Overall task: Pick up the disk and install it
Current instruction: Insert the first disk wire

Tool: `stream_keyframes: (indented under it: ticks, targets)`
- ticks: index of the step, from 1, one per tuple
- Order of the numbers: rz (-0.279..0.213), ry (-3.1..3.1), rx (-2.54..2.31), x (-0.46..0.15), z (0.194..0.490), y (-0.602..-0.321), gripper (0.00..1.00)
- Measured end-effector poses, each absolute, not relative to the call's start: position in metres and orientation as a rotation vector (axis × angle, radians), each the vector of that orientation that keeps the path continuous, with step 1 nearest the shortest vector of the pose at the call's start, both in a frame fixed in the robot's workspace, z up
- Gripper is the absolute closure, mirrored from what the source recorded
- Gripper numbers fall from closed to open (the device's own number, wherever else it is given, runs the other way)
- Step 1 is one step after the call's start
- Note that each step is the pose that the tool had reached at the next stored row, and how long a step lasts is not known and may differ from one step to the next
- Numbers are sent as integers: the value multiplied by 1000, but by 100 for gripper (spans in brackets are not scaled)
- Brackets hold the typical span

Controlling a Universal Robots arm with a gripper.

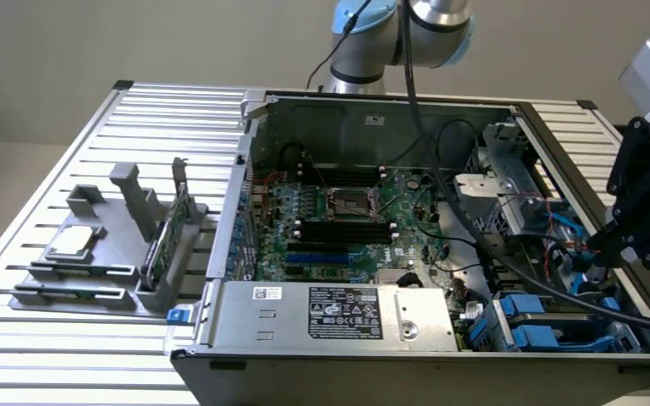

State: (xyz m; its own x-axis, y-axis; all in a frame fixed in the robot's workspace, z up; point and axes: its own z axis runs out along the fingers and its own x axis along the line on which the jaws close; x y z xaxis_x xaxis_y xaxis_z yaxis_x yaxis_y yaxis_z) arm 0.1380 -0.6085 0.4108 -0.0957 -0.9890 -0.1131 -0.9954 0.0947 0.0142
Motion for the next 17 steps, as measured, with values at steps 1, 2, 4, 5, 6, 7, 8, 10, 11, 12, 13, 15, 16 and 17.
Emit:
stream_keyframes:
  ticks: [1,2,4,5,6,7,8,10,11,12,13,15,16,17]
  targets:
    - [132,2286,-2040,138,411,-609,77]
    - [131,2304,-2018,138,411,-609,77]
    - [129,2339,-1976,138,410,-608,77]
    - [128,2357,-1952,138,410,-609,77]
    - [126,2374,-1931,138,410,-608,77]
    - [125,2391,-1909,138,410,-608,77]
    - [124,2407,-1887,138,410,-609,77]
    - [122,2440,-1843,138,409,-609,77]
    - [121,2457,-1819,138,409,-608,77]
    - [119,2472,-1796,138,409,-608,77]
    - [118,2488,-1773,138,409,-608,77]
    - [116,2518,-1728,138,409,-609,77]
    - [115,2534,-1704,138,408,-609,77]
    - [113,2548,-1681,138,408,-609,77]
